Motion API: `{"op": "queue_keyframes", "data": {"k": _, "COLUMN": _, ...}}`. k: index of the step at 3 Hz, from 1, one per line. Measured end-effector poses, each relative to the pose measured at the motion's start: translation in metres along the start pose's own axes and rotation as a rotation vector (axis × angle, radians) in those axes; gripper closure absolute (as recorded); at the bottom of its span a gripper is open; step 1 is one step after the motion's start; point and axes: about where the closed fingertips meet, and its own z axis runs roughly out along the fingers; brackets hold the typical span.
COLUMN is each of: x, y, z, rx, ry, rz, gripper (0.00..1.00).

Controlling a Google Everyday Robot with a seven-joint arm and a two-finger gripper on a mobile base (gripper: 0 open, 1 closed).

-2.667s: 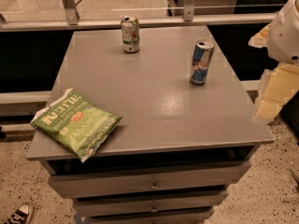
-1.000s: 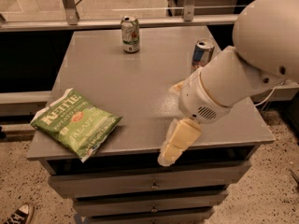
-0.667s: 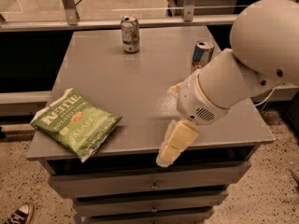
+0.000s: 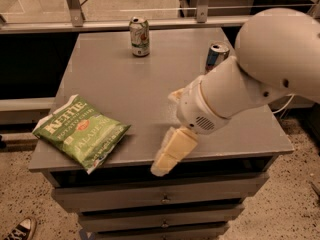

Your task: Move green jalapeno chip bag near redbull can

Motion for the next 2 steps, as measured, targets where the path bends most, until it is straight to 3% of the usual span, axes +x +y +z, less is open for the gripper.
{"op": "queue_keyframes", "data": {"k": 2, "x": -0.056, "y": -0.003, "z": 0.065, "rx": -0.061, "ry": -0.139, "rz": 0.079, "gripper": 0.0}}
